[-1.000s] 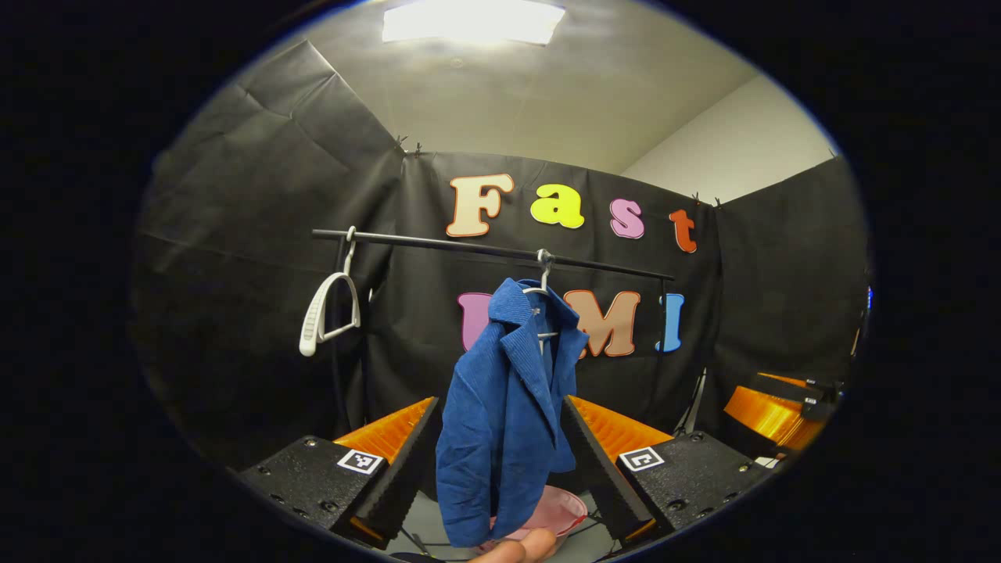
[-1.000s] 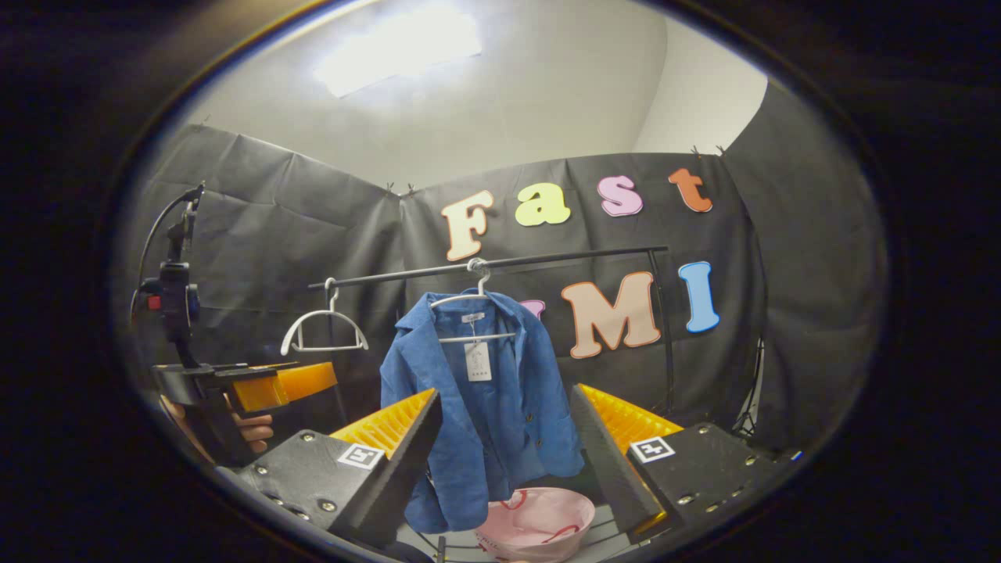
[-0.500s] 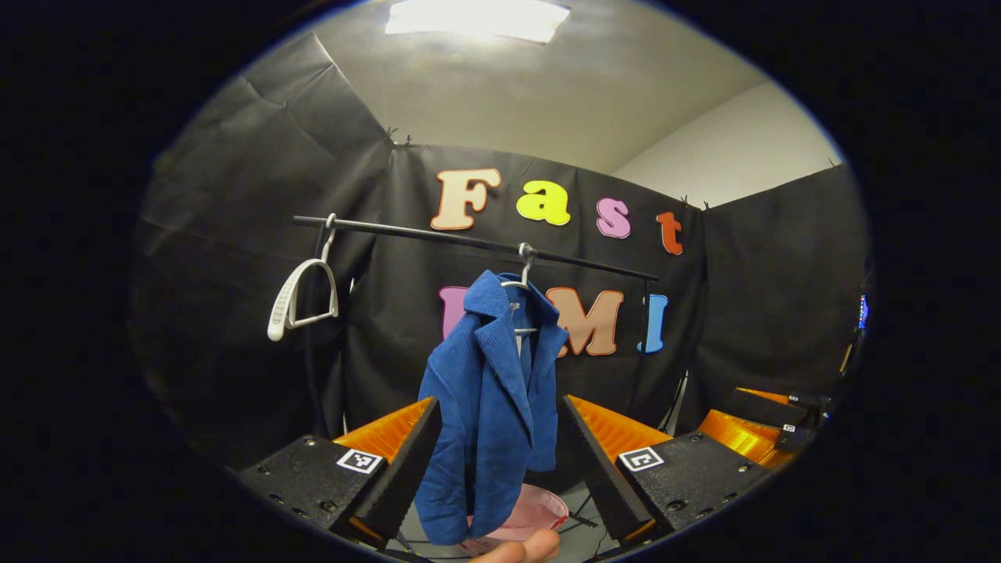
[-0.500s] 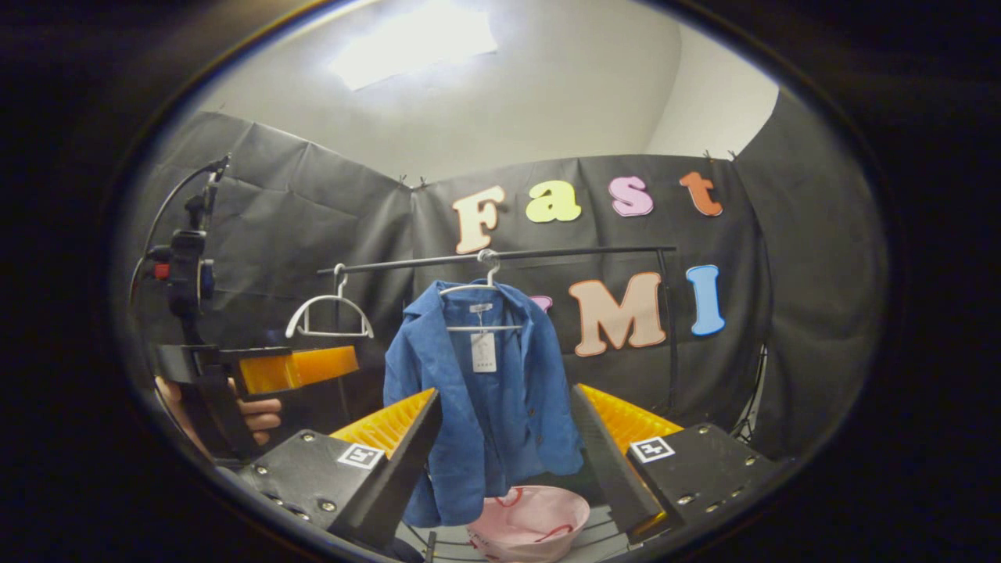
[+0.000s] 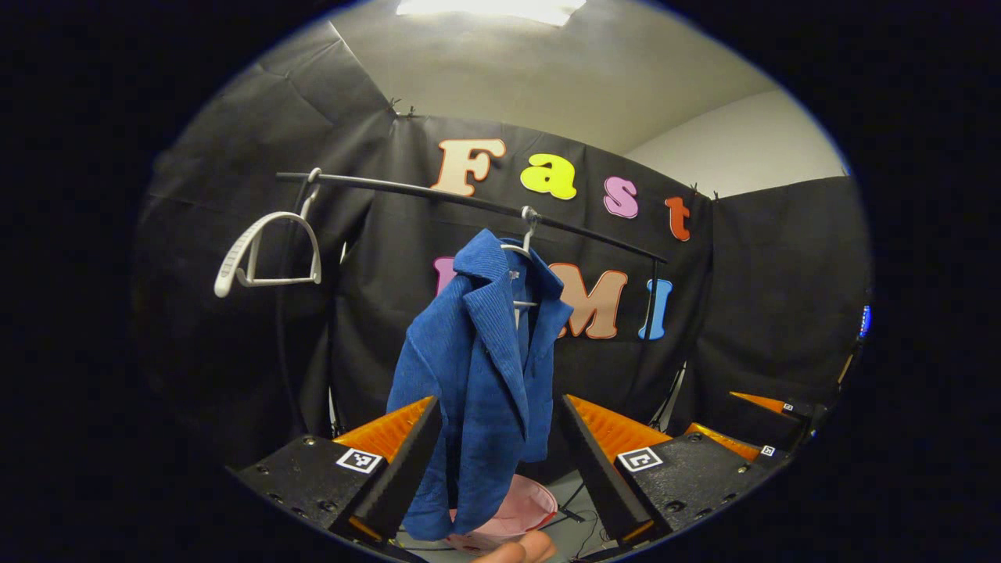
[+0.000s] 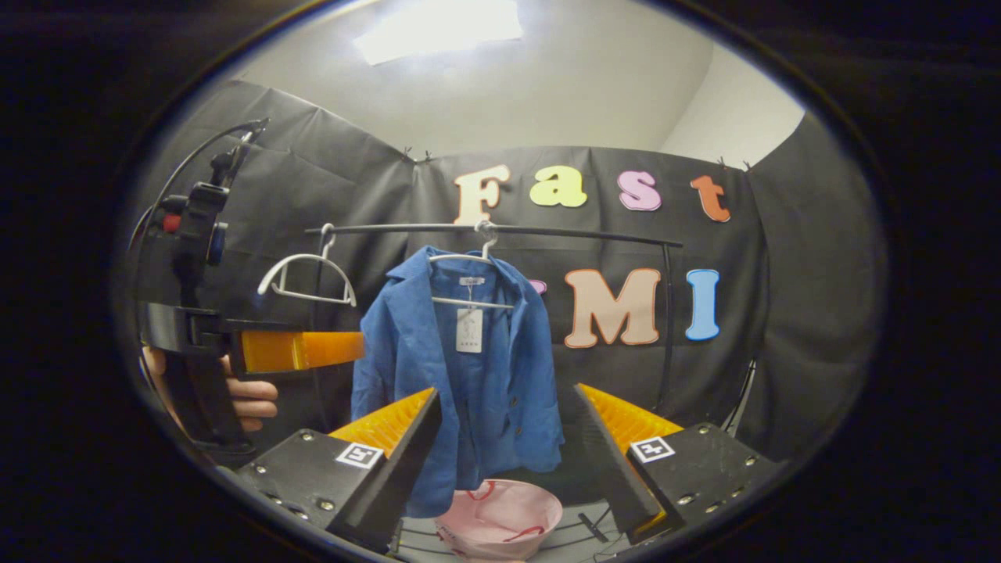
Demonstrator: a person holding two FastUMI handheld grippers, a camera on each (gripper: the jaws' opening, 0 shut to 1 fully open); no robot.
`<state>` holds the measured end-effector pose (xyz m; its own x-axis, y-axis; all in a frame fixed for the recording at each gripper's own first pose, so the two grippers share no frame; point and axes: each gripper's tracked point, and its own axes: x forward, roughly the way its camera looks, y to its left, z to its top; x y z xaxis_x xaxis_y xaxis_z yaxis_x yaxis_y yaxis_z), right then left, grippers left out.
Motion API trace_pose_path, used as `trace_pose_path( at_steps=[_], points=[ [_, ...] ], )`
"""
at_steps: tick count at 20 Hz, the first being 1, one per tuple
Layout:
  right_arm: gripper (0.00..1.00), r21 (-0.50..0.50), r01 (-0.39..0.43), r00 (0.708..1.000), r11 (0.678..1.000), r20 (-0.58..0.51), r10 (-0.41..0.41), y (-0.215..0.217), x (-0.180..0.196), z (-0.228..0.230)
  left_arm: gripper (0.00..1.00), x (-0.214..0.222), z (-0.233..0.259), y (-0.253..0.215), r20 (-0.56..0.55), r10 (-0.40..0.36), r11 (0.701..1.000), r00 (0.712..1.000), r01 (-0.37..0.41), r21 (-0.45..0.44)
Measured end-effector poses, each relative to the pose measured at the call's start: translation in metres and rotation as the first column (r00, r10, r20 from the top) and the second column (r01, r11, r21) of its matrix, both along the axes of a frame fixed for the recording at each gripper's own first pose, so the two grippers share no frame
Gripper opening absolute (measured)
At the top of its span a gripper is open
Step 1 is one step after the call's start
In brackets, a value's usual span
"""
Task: Grasp the clothes on the hanger with both hands and then place them into the laundry hamper below.
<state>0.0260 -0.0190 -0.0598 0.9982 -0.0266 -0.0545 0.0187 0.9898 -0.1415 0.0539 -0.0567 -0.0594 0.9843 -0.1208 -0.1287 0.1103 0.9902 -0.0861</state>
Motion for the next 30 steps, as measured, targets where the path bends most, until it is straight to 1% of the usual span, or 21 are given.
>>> trace_pose_path(
  at_steps=[1, 3, 4, 6, 7, 8, 10, 11, 14, 16, 17, 18, 19, 20, 22, 24, 25, 26, 27, 28, 30],
  points=[
    [0.95, 0.005, 0.015, 1.0, 1.0, -0.011, -0.015, -0.005, 0.006, -0.003, 0.93, 0.006, -0.002, -0.004, -0.011, -0.005, 1.0, 1.0, 0.005, 0.003],
    [0.95, 0.027, 0.018, 0.999, 0.999, -0.032, -0.017, -0.011, 0.017, -0.007, 0.93, 0.02, -0.007, -0.009, -0.022, -0.003, 1.0, 1.0, 0.003, 0.013],
    [1.0, 0.048, 0.012, 0.999, 0.999, -0.033, -0.01, -0.012, 0.022, -0.007, 0.94, 0.028, -0.009, -0.014, -0.028, -0.003, 1.0, 1.0, 0.003, 0.021],
    [1.0, 0.096, 0.002, 1.0, 0.995, -0.028, 0.001, -0.018, 0.03, -0.004, 0.94, 0.044, -0.014, -0.02, -0.039, 0.006, 0.999, 0.999, -0.004, 0.045],
    [0.96, 0.113, 0.0, 1.0, 0.994, -0.027, 0.003, -0.021, 0.035, -0.003, 0.94, 0.052, -0.017, -0.02, -0.043, 0.021, 0.998, 0.999, -0.019, 0.062],
    [1.0, 0.12, 0.008, 1.0, 0.993, -0.028, -0.004, -0.028, 0.038, -0.002, 0.94, 0.06, -0.019, -0.02, -0.047, 0.039, 0.996, 0.998, -0.035, 0.078],
    [0.99, 0.095, 0.049, 0.998, 0.994, -0.029, -0.046, -0.044, 0.049, 0.0, 0.92, 0.074, -0.022, -0.014, -0.043, 0.082, 0.991, 0.996, -0.077, 0.106],
    [1.0, 0.073, 0.064, 0.998, 0.995, -0.028, -0.062, -0.051, 0.055, 0.002, 0.94, 0.08, -0.023, -0.01, -0.042, 0.099, 0.989, 0.994, -0.093, 0.118],
    [0.99, 0.071, 0.046, 0.998, 0.996, -0.04, -0.043, -0.049, 0.078, 0.001, 0.94, 0.099, -0.028, 0.004, -0.03, 0.154, 0.98, 0.988, -0.149, 0.132],
    [0.99, 0.07, 0.013, 0.999, 0.997, -0.043, -0.01, -0.042, 0.101, -0.001, 0.94, 0.112, -0.032, 0.012, -0.048, 0.175, 0.98, 0.983, -0.169, 0.109],
    [0.99, 0.068, -0.021, 0.999, 0.997, -0.031, 0.023, -0.036, 0.115, -0.001, 0.94, 0.118, -0.032, 0.014, -0.056, 0.176, 0.983, 0.983, -0.172, 0.061],
    [0.99, 0.072, -0.055, 0.998, 0.996, -0.03, 0.057, -0.03, 0.127, -0.006, 0.93, 0.122, -0.033, 0.012, -0.072, 0.158, 0.987, 0.985, -0.157, 0.021],
    [0.99, 0.079, -0.089, 0.995, 0.993, -0.035, 0.092, -0.024, 0.14, -0.011, 0.9, 0.127, -0.035, 0.011, -0.088, 0.147, 0.989, 0.985, -0.148, -0.001],
    [0.99, 0.065, -0.089, 0.995, 0.994, -0.041, 0.092, -0.026, 0.153, -0.018, 0.83, 0.133, -0.035, 0.012, -0.092, 0.141, 0.99, 0.986, -0.142, -0.014],
    [0.99, 0.006, -0.063, 0.997, 0.998, -0.053, 0.063, -0.037, 0.175, -0.029, 0.77, 0.137, -0.034, 0.015, -0.087, 0.118, 0.992, 0.989, -0.122, -0.037],
    [0.99, -0.051, -0.031, 0.998, 0.998, -0.051, 0.028, -0.043, 0.194, -0.036, 0.43, 0.138, -0.032, 0.022, -0.073, 0.105, 0.993, 0.992, -0.109, -0.053],
    [1.0, -0.056, -0.031, 0.998, 0.998, -0.055, 0.028, -0.042, 0.202, -0.038, 0.37, 0.14, -0.03, 0.025, -0.064, 0.104, 0.993, 0.992, -0.107, -0.047],
    [0.99, -0.045, -0.039, 0.997, 0.998, -0.062, 0.037, -0.038, 0.213, -0.043, 0.31, 0.143, -0.031, 0.028, -0.056, 0.111, 0.993, 0.992, -0.114, -0.038],
    [0.99, -0.027, -0.042, 0.997, 0.999, -0.071, 0.04, -0.036, 0.222, -0.047, 0.24, 0.146, -0.03, 0.026, -0.054, 0.094, 0.995, 0.994, -0.096, -0.029],
    [1.0, -0.002, -0.039, 0.996, 0.999, -0.077, 0.039, -0.035, 0.231, -0.049, 0.09, 0.145, -0.036, 0.028, -0.062, 0.092, 0.995, 0.994, -0.094, -0.025],
    [0.97, 0.041, -0.032, 0.997, 0.999, -0.074, 0.035, -0.031, 0.248, -0.052, 0.04, 0.142, -0.035, 0.028, -0.063, 0.076, 0.997, 0.995, -0.077, -0.017]
  ],
)
